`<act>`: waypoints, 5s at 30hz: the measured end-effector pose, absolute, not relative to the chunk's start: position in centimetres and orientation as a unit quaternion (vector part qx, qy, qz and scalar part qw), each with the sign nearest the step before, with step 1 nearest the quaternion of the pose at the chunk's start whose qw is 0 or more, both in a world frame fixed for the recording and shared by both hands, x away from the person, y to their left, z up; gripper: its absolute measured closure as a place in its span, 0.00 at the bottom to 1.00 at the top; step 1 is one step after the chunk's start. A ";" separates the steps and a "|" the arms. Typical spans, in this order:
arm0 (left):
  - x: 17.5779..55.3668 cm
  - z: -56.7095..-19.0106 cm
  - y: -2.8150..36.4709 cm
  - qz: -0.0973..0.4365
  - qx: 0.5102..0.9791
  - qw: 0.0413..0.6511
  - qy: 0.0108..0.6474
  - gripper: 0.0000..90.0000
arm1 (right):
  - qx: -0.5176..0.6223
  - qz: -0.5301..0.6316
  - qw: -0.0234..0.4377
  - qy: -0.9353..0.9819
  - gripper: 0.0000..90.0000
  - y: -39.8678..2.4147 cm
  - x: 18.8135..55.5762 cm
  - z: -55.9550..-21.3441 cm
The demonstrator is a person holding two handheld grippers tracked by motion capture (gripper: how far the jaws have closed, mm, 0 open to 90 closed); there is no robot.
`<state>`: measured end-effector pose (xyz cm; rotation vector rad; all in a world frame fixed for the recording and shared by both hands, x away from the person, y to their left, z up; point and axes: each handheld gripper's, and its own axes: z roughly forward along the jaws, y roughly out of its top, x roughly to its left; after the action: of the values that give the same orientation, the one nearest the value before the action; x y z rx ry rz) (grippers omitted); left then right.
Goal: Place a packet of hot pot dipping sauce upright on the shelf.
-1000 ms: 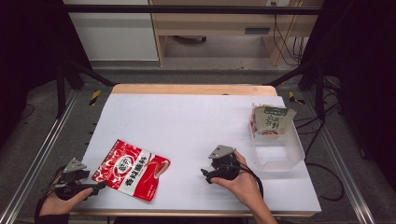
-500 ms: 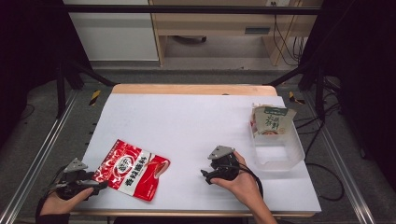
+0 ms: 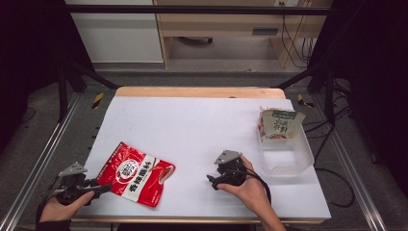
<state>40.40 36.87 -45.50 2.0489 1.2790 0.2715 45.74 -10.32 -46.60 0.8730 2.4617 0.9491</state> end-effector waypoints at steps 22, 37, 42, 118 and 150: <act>46.1 -42.0 33.9 0.140 0.835 0.326 0.420 1.00 | 0.305 0.350 0.189 0.865 0.18 -10.1 45.9 -45.4; 49.6 -38.3 28.7 0.135 0.882 0.313 0.326 1.00 | 0.269 0.356 0.190 0.875 0.14 -9.0 47.6 -41.2; 49.8 -37.3 27.9 0.140 0.883 0.316 0.317 1.00 | 0.256 0.339 0.191 0.885 0.15 -8.2 48.2 -40.3; 49.6 -33.1 23.0 0.150 0.893 0.340 0.253 1.00 | 0.137 0.278 0.091 0.946 0.95 -1.3 53.5 -35.9; 48.2 -39.8 28.1 0.162 0.866 0.323 0.346 0.14 | 0.172 0.284 0.128 0.935 1.00 -8.3 52.9 -27.4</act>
<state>48.15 28.05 -39.77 2.2734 0.9081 0.4239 52.87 -8.28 -27.43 0.5013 2.7179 0.8248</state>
